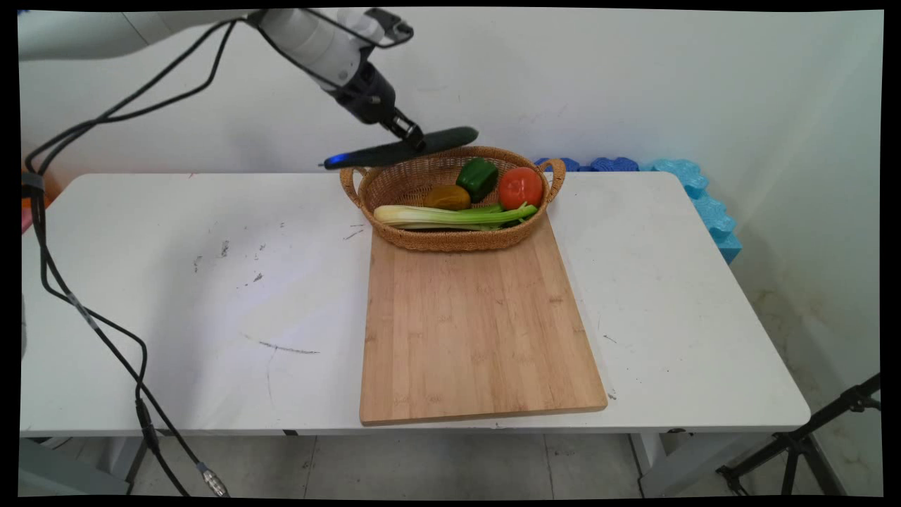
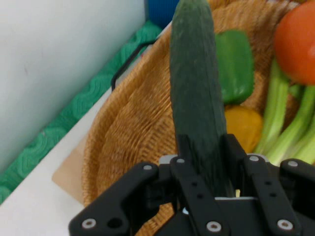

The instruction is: Place the picked object on the cutting board

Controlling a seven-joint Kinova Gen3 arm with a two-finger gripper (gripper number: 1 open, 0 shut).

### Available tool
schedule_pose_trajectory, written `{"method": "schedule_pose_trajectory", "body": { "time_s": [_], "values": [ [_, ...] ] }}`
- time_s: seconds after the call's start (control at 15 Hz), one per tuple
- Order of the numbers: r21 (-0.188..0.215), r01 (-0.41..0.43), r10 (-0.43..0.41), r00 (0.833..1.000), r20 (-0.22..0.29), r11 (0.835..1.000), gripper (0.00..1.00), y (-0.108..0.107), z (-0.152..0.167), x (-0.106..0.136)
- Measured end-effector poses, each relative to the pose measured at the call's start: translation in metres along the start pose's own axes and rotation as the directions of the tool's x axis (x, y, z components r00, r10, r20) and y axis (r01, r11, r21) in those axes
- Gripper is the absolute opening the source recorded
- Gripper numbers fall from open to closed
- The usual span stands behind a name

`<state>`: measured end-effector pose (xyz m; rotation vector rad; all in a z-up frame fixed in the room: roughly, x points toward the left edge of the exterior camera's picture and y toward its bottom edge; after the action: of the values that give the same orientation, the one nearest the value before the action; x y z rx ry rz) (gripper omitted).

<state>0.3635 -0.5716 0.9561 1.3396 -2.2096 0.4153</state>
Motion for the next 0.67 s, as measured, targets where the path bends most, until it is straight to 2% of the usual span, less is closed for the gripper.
{"method": "schedule_pose_trajectory", "body": {
  "time_s": [0.33, 0.67],
  "values": [
    [-0.046, -0.058, 0.056, 0.997, -0.048, 0.997, 0.0, 0.03, -0.038, 0.018],
    [-0.112, -0.152, 0.144, 0.987, -0.076, 0.982, 0.0, 0.062, -0.067, 0.016]
  ]
}}
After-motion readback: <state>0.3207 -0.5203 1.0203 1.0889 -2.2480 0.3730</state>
